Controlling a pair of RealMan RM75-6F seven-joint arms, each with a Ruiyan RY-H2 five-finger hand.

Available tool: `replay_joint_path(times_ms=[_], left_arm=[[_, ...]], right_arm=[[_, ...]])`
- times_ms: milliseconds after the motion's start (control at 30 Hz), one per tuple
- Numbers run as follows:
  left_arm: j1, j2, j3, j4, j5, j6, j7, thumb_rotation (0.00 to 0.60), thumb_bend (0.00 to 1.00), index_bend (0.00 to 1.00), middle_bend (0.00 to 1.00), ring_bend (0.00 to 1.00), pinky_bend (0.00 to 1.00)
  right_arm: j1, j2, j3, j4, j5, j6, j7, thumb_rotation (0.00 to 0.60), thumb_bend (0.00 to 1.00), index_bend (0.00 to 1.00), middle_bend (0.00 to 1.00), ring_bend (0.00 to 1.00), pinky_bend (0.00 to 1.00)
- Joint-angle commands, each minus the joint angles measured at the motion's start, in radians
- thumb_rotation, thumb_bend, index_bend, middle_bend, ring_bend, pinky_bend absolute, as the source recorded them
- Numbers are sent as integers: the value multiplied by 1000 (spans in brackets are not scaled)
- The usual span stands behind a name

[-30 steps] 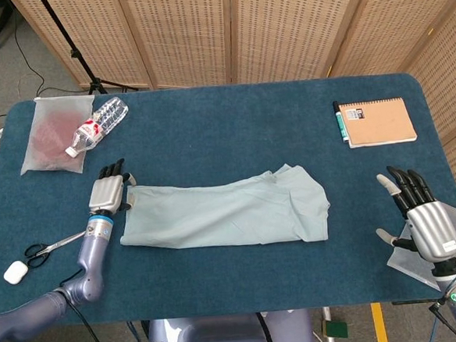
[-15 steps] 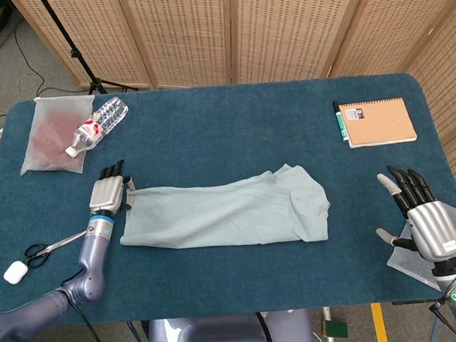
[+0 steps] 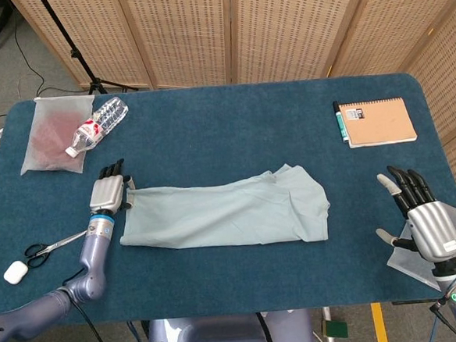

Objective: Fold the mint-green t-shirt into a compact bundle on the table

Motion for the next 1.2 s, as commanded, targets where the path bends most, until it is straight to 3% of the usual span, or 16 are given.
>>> replay_joint_path(times_ms=[33,233,533,1200], left_arm=[[-2,-5,-3,8,-1,2,0,600,528,693,0,0,0],[-2,-8,-9,20,-8,18,13,600,556,777,0,0,0],[2,22,-16,12,-26,28,49,600,602,803,0,0,0],[65,244,-1,58,-123,-52,113,600,614,805,0,0,0]], right_arm=[[0,0,1,0,0,1,1,600,0,0,0,0,0],[-1,0,1,0,-2,0,1,600,0,0,0,0,0],[-1,0,2,0,-1,-5,0,600,0,0,0,0,0],[-1,-4,-2,-3,-9,-11,-16,600,0,0,0,0,0]])
